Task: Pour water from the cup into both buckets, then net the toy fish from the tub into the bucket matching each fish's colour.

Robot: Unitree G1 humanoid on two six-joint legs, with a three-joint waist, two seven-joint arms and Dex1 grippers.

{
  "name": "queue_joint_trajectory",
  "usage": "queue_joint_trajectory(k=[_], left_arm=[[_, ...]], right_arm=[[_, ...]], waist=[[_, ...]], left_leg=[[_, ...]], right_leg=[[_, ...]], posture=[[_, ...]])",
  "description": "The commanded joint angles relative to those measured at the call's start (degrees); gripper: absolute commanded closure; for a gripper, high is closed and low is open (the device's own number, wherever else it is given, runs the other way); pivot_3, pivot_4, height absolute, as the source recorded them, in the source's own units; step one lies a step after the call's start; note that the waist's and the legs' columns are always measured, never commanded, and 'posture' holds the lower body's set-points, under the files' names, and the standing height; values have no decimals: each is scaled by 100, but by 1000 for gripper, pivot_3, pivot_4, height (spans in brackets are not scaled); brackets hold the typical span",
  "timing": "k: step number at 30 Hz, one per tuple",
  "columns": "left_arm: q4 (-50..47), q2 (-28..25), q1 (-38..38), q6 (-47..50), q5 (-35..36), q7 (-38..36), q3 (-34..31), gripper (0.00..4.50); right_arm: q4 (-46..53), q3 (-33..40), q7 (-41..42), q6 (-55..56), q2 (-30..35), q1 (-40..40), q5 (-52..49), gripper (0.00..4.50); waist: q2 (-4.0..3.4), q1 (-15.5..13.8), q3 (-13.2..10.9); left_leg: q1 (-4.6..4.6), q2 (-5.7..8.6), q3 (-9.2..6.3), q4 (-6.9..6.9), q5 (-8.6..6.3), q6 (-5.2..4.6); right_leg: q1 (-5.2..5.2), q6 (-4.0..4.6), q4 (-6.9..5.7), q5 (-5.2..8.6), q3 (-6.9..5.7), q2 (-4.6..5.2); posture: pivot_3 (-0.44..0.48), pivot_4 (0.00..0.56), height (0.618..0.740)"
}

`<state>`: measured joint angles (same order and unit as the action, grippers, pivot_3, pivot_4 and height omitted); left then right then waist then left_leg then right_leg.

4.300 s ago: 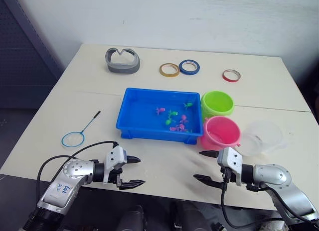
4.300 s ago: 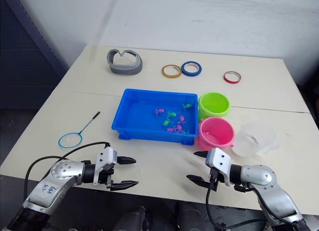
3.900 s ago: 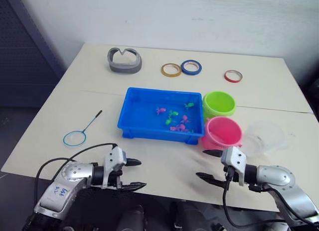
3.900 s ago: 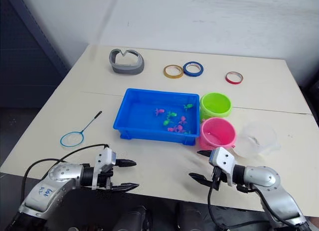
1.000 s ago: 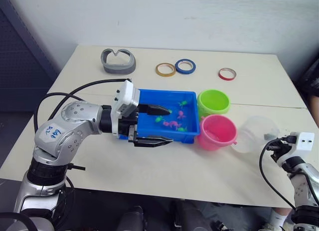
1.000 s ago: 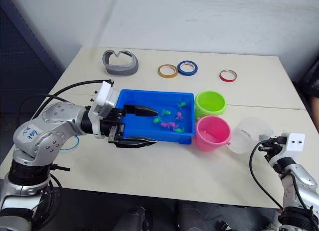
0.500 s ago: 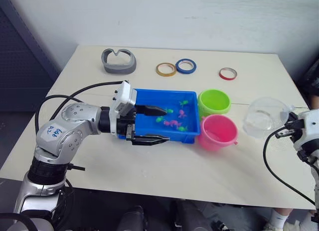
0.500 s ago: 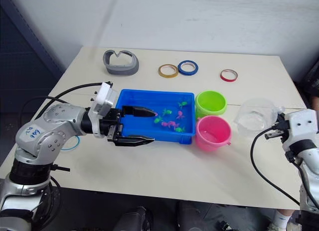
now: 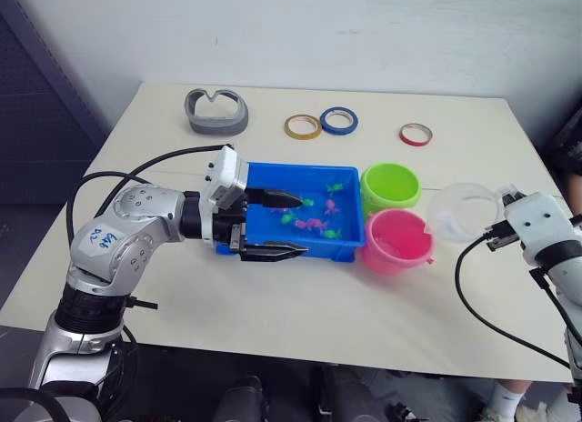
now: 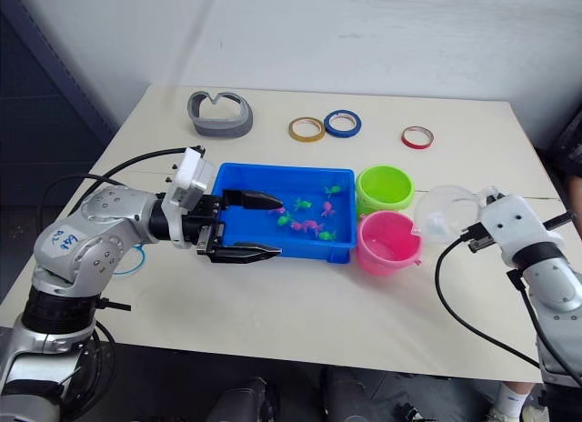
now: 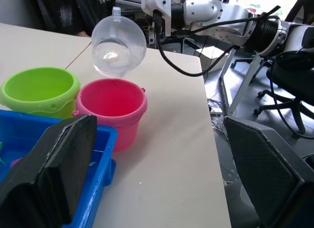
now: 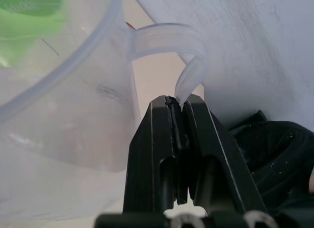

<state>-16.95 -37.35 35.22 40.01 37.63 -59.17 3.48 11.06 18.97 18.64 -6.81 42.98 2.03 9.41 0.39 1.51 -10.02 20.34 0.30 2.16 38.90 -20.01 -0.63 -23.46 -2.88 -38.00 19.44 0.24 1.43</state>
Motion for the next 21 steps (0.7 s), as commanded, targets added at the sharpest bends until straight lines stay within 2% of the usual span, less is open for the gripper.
queue_joint_trajectory(k=[1, 13, 21], left_arm=[[-29, 13, 25, -109, -52, -17, -9, 0], [-60, 74, -36, -179, -119, -8, -39, 0], [-94, 74, -55, -167, -99, 25, -61, 0]], right_arm=[[362, 4, -197, 205, 186, 180, 382, 4474], [465, -315, -476, 902, 525, 351, 1567, 4474], [319, -357, -491, 1048, 530, 556, 1813, 4474]], waist=[[0, -1, 0], [0, -1, 0], [0, -4, 0]], left_leg=[[0, 0, 0, 0, 0, 0], [2, 0, 0, 2, 0, 0], [2, 0, 1, 7, 1, 1]], right_leg=[[0, 0, 0, 0, 0, 0], [-1, 0, 0, 0, -1, -1], [-2, 0, -3, 0, 0, -1]], posture=[[0, 150, 740], [0, 150, 740], [0, 150, 740]])
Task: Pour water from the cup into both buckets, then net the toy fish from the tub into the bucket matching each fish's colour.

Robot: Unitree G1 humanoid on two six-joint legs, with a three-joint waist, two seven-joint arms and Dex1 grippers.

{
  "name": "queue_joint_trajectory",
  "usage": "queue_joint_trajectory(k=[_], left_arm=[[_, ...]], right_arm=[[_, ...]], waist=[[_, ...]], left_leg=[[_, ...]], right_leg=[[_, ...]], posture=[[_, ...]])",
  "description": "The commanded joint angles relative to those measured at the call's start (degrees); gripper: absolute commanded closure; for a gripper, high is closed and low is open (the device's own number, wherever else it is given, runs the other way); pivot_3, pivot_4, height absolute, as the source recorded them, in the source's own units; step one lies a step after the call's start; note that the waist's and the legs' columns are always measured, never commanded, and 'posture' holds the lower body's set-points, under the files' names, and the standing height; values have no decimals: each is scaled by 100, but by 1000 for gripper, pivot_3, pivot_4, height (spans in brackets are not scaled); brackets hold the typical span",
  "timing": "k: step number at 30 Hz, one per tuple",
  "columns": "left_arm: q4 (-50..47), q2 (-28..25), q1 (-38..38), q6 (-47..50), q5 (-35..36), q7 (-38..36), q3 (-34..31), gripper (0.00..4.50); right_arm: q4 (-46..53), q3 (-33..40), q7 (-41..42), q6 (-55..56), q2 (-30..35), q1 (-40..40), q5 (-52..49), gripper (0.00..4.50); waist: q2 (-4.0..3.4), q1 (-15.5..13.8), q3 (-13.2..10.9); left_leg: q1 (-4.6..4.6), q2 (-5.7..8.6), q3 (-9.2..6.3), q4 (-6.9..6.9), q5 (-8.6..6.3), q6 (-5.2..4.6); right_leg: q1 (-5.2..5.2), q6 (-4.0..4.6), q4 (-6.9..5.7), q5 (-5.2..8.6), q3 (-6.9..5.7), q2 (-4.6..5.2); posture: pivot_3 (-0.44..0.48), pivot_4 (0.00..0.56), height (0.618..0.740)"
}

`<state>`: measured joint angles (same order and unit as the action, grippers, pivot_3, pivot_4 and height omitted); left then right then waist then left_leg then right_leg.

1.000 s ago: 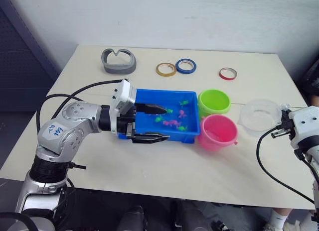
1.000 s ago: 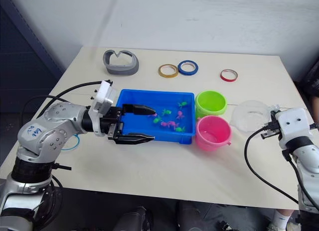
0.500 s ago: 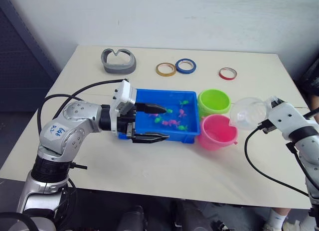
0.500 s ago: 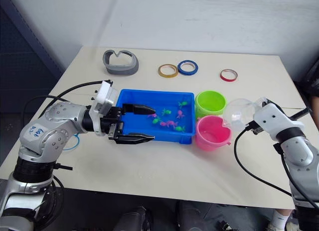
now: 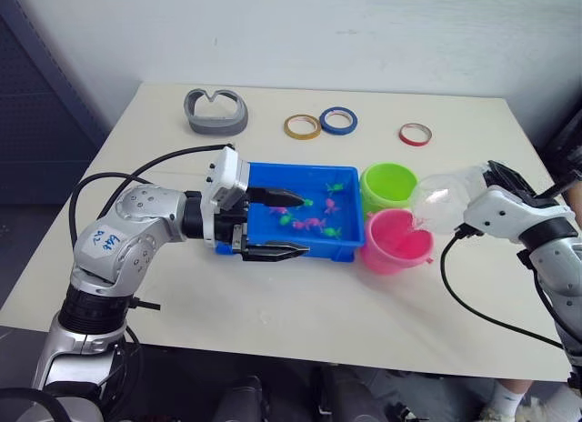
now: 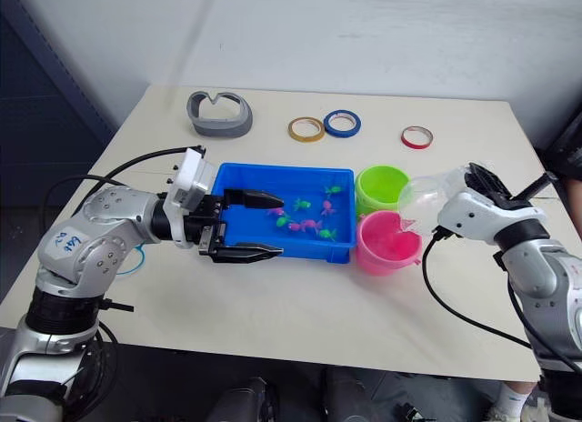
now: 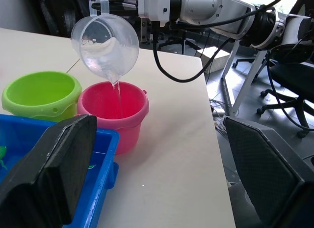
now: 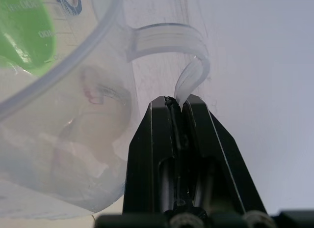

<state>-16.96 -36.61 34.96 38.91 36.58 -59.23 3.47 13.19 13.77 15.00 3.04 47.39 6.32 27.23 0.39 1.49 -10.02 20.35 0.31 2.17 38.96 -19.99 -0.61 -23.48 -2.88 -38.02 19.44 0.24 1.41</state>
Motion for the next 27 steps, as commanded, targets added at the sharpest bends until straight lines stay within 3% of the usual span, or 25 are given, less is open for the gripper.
queue_joint_trajectory(k=[1, 7, 18, 27], left_arm=[[-95, 0, -28, -52, 9, 35, -62, 0], [-68, -16, -30, -59, 8, 48, -80, 0], [503, 31, 181, -116, -45, 181, -274, 0], [1561, 237, 841, -548, -463, 197, -166, 0]], right_arm=[[95, 178, -104, 47, 68, 129, 4, 4474], [33, 240, -95, 37, 40, 115, -45, 4474], [-333, 940, 280, -1359, -892, 272, -1801, 4474], [-1261, 1111, 190, -2596, -1194, 1430, -2875, 4474]], waist=[[0, -2, 0], [0, 5, 0], [0, -2, 0], [-1, 14, 0]], left_leg=[[1, 0, -1, 0, 0, 0], [1, 0, 0, 1, 0, 0], [1, 0, 0, 3, 0, -2], [0, 0, 4, 7, 1, -2]], right_leg=[[0, 0, 1, 0, -1, 0], [0, 0, 0, 0, 0, 0], [0, 0, -5, 0, 0, 0], [-6, 0, -15, 0, 2, 0]], posture=[[0, 150, 740], [0, 150, 740], [0, 150, 740], [0, 150, 740]])
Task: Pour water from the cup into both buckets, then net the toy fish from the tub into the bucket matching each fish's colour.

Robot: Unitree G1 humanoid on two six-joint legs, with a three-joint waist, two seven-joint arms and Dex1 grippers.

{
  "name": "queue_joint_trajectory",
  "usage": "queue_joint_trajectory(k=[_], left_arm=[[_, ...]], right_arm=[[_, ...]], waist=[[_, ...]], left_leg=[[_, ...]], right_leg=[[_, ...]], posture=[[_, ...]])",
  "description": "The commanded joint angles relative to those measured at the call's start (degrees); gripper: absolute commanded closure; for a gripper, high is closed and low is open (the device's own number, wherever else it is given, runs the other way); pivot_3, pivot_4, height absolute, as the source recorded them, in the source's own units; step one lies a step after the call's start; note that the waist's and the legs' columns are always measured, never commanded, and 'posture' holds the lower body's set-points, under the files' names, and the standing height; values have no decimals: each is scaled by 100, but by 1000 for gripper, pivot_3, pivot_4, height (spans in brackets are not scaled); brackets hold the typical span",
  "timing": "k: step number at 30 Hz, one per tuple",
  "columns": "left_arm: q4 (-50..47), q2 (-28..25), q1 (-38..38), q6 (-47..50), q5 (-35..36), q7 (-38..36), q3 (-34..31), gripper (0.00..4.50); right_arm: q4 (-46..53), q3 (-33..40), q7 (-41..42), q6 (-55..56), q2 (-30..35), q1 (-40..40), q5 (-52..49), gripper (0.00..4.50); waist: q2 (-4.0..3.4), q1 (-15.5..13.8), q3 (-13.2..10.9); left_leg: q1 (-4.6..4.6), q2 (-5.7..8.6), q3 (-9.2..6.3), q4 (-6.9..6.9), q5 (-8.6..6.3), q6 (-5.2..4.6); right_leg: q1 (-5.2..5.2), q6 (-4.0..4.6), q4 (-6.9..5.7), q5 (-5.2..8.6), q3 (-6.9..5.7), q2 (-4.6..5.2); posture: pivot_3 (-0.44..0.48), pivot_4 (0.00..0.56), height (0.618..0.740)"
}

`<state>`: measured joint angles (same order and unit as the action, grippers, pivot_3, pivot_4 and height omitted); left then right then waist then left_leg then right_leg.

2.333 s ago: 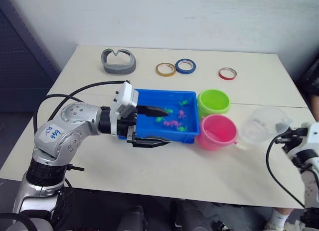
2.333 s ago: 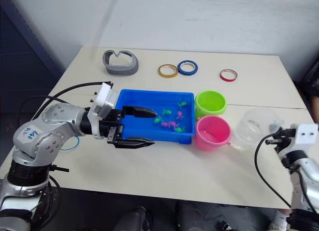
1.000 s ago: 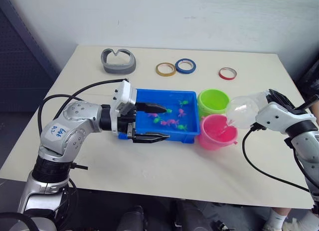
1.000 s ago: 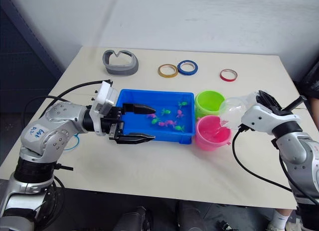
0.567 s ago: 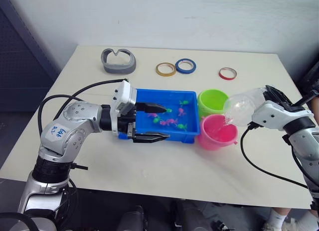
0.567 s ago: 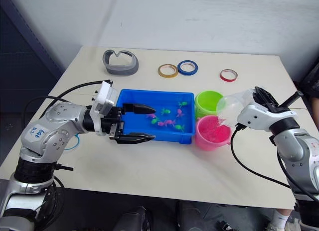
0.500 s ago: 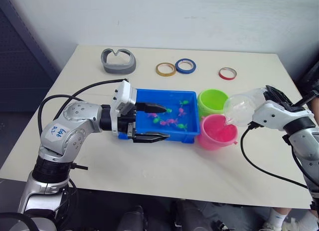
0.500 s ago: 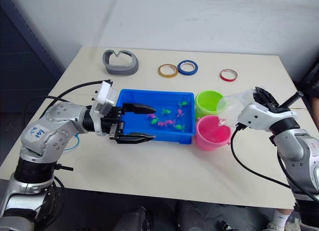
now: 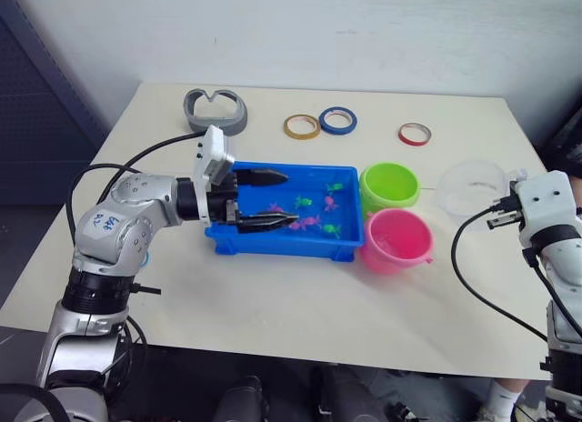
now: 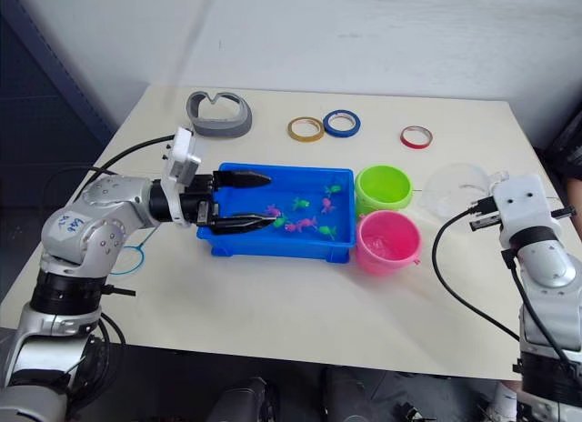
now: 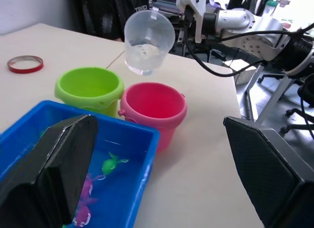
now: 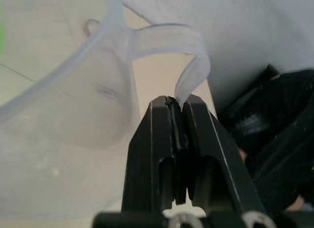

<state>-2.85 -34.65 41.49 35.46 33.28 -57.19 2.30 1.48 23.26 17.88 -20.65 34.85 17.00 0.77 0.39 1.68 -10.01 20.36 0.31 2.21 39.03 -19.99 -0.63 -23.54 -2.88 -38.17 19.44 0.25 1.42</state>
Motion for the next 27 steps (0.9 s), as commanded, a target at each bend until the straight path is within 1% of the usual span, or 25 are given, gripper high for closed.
queue_joint_trajectory(k=[1, 6, 12, 19, 27], left_arm=[[215, 70, 234, -238, -176, -20, -34, 0], [431, 189, 412, -348, -339, -48, 9, 0], [476, 247, 453, -385, -431, -75, -6, 0], [482, 260, 443, -408, -489, -63, -30, 0], [513, 253, 434, -457, -510, -96, -60, 0]], right_arm=[[-223, 81, -123, -243, 85, 525, -214, 4474], [-944, -456, -331, 173, 274, 1212, 185, 4474], [-1516, -1190, -617, 951, 506, 1767, 810, 4474], [-2195, -2063, -906, 1850, 806, 2262, 1711, 4474], [-2835, -2825, -1364, 2766, 1205, 2728, 2743, 4474]], waist=[[0, -5, 0], [0, -8, 0], [0, 3, 0], [0, 3, 0], [0, 3, 0]], left_leg=[[3, 0, 1, 1, 0, -1], [10, 0, 2, 1, 1, 0], [15, 0, 3, 3, 1, 0], [17, 0, 4, 5, 1, 1], [24, 0, 4, 7, 2, 1]], right_leg=[[-5, 0, -6, 0, 0, 0], [-15, 0, -28, 0, 1, 0], [-20, 0, -29, 0, 2, 1], [-22, 0, -32, 0, 3, 1], [-28, 0, -33, 0, 3, 1]], posture=[[0, 150, 740], [0, 150, 740], [0, 150, 740], [0, 150, 740], [0, 150, 740]])
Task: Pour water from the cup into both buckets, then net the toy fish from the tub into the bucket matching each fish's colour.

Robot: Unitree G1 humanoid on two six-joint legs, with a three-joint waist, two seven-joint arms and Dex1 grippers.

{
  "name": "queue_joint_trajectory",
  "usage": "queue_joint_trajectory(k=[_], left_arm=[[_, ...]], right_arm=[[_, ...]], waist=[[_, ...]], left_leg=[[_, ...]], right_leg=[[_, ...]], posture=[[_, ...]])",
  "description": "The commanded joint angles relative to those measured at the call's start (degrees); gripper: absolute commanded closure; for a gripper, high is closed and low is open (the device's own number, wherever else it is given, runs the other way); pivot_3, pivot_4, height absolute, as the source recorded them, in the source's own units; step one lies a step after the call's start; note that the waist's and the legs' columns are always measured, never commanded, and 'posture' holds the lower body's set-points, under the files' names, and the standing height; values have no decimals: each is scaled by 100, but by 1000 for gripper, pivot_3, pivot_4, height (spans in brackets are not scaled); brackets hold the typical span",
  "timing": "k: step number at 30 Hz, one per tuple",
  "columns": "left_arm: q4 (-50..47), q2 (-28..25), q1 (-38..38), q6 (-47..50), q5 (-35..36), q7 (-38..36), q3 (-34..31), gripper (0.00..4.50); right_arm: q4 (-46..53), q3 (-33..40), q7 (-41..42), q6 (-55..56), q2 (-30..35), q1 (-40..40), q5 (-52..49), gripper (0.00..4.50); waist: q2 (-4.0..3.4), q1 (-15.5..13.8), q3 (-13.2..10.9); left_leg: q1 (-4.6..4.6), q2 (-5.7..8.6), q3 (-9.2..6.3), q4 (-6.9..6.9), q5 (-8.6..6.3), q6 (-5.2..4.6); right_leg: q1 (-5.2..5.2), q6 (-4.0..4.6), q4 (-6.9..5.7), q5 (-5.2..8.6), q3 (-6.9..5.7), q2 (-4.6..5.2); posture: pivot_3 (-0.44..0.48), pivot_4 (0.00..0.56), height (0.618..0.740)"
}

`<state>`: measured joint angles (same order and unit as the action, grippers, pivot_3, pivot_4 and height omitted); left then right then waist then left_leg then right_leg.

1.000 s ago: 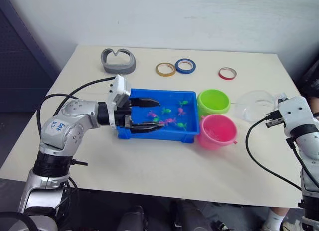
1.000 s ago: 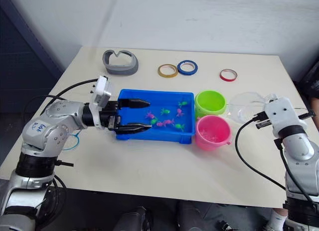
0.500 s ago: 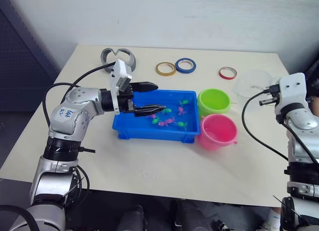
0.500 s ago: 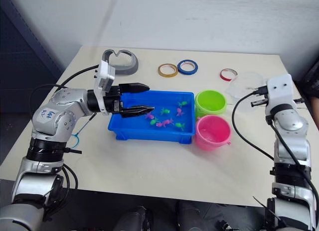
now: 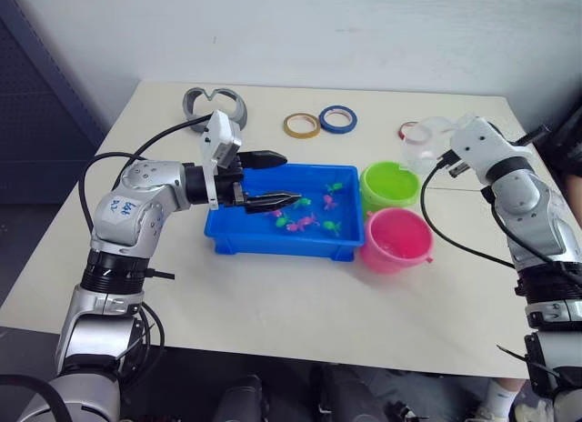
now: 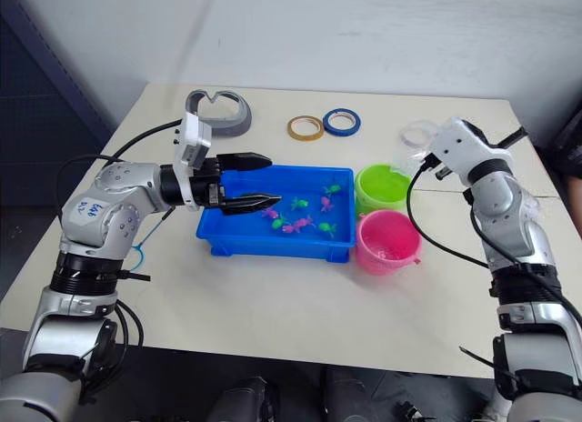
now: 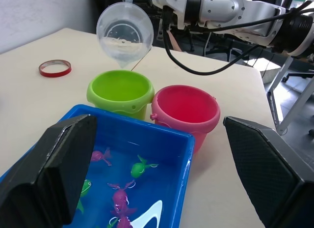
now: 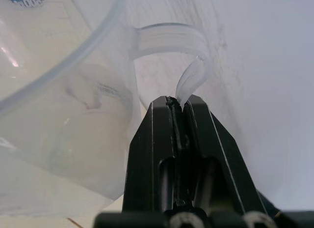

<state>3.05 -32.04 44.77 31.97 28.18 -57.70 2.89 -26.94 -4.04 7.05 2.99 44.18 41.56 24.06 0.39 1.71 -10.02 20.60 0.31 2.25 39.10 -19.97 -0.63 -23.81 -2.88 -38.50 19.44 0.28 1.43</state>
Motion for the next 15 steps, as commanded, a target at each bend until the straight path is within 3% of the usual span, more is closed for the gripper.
queue_joint_trajectory(k=[1, 10, 15], left_arm=[[-74, -6, 104, -115, -2, -47, -121, 0], [-128, 11, 80, -115, 19, -40, -142, 0], [-107, 14, 58, -148, 18, -56, -155, 0]], right_arm=[[-39, -202, -339, 519, 332, 322, 569, 4474], [-177, -859, -996, 1216, 700, 732, 1757, 4474], [-109, -953, -1242, 1383, 776, 793, 2121, 4474]], waist=[[0, 2, 0], [0, 7, 0], [0, 4, 0]], left_leg=[[1, 0, 0, 0, 0, 0], [22, 0, 2, 5, 2, 4], [80, 1, 3, 25, 5, 4]], right_leg=[[-1, 0, 0, 0, -1, 0], [-23, 0, -8, 0, 1, 0], [-79, 0, -31, 0, 1, 0]], posture=[[0, 150, 740], [0, 150, 740], [0, 150, 740]])
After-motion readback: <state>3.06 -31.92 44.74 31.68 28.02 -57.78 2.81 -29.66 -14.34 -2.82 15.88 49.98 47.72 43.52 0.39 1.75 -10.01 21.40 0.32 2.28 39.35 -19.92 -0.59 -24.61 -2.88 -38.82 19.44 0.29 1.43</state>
